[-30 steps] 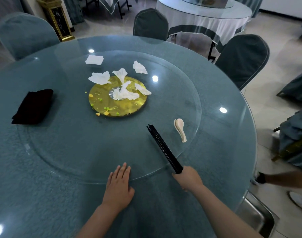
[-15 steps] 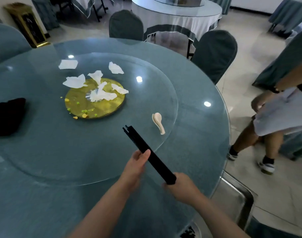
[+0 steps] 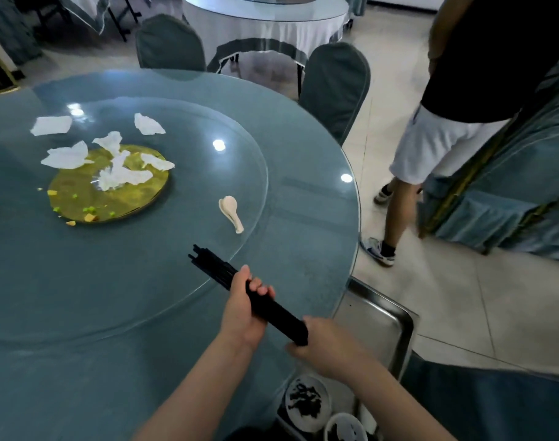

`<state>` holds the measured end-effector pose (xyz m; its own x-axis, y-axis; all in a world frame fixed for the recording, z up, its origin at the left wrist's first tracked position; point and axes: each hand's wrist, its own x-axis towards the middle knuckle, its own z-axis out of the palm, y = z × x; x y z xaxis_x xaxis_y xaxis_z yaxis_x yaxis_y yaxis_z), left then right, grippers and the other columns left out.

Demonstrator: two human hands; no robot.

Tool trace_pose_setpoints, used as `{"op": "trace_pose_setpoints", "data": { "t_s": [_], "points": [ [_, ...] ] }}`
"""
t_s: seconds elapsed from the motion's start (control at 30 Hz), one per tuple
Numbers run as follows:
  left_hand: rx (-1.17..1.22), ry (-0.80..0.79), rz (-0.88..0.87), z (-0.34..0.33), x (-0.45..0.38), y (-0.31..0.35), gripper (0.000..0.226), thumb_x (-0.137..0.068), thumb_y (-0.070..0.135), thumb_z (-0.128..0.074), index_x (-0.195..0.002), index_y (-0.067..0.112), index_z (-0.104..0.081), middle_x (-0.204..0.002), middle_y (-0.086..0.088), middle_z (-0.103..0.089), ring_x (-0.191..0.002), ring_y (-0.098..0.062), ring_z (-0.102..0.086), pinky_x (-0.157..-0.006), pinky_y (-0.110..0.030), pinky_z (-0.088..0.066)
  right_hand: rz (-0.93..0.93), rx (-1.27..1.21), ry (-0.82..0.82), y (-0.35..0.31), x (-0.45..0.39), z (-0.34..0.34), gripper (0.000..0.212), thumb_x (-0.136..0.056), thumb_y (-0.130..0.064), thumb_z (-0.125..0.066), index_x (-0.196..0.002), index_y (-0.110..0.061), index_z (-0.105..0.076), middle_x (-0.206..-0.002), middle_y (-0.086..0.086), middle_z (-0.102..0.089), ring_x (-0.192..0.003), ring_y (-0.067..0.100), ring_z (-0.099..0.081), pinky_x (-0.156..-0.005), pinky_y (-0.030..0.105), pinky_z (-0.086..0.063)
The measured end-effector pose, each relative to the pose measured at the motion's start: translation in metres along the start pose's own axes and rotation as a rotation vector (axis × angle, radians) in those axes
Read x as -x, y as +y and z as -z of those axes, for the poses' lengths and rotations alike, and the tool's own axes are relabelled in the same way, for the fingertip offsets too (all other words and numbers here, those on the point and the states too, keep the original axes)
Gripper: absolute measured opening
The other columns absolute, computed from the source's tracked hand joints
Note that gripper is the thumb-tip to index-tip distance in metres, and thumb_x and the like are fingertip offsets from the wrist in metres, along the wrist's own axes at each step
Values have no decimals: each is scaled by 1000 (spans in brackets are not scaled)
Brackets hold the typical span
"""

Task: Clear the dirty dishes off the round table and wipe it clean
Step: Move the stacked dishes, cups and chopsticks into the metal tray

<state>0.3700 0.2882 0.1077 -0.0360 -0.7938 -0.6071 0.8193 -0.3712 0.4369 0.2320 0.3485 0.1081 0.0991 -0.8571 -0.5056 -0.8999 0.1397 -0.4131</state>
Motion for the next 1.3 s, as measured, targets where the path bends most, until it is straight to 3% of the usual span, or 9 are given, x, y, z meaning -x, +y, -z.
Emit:
{"op": "trace_pose_setpoints", "data": {
  "t_s": [0.13, 0.23, 0.4, 0.47, 0.57, 0.83, 1.03, 1.13, 1.3],
  "points": [
    [-44, -12, -56, -8, 5, -22, 28, -98, 22, -50, -72, 23, -40, -54, 8, -35, -46, -7, -36, -62, -26, -40, -56, -642, 85, 32, 25, -1, 35, -93, -54, -54, -98, -22, -66, -93, -3, -71, -87, 12, -64, -78, 27, -48],
    [-35, -13, -71, -15, 11, -32, 29, -96, 23, -52, -69, 23, -40, -54, 8, -35, -46, -7, -37, -63, -24, -41, -276, -1291, 314, 61, 30, -4, 52, -100, -52, -36, -104, -12, -68, -96, 7, -75, -96, 24, -69, -82, 32, -51],
    [-10, -42, -89, -28, 27, -55, 31, -96, 24, -52, -67, 22, -41, -54, 9, -35, -48, -6, -38, -65, -25, -41, -437, -1626, 353, 83, 42, -12, 66, -96, -63, -34, -112, -8, -66, -106, 12, -73, -107, 28, -66, -100, 46, -46],
    [-20, -57, -89, -30, 32, -67, 31, -96, 24, -53, -67, 23, -41, -55, 9, -35, -48, -6, -38, -65, -24, -42, -437, -1697, 382, 85, 49, -9, 64, -97, -59, -36, -111, -5, -65, -105, 15, -73, -103, 29, -67, -89, 40, -51],
    [-40, -74, -57, -31, 38, -87, 31, -96, 26, -54, -68, 22, -43, -58, 8, -35, -49, -7, -38, -64, -24, -43, -440, -1704, 419, 83, 56, -8, 57, -98, -54, -40, -104, -4, -67, -98, 16, -74, -93, 27, -70, -76, 34, -51],
    [-139, -126, -52, -42, 52, -114, 29, -97, 23, -54, -70, 22, -43, -58, 6, -37, -51, -8, -37, -61, -24, -44, -408, -1691, 467, 97, 70, -18, 49, -99, -47, -44, -92, -5, -67, -83, 10, -72, -83, 23, -67, -74, 32, -49],
    [-444, -146, 121, -42, 53, -113, 29, -95, 21, -57, -68, 20, -46, -55, 4, -39, -48, -9, -40, -57, -26, -47, -274, -1331, 291, 124, 72, -20, 50, -103, -45, -32, -105, -7, -65, -99, 15, -72, -101, 32, -66, -92, 40, -53],
    [-673, -195, 258, -35, 57, -113, 30, -94, 18, -57, -66, 18, -46, -55, 2, -39, -46, -11, -40, -54, -26, -45, -149, -1194, 361, 133, 69, 7, 45, -103, -43, -33, -111, -14, -66, -102, 2, -73, -105, 22, -66, -94, 31, -52],
    [-1019, -291, 354, -22, 64, -120, 28, -91, 14, -59, -66, 17, -47, -55, -1, -41, -47, -15, -40, -54, -29, -38, 163, -937, 403, 121, 59, 64, 42, -103, -43, -35, -136, -26, -55, -134, -14, -58, -125, -1, -50, -109, 25, -37]
  ]
}}
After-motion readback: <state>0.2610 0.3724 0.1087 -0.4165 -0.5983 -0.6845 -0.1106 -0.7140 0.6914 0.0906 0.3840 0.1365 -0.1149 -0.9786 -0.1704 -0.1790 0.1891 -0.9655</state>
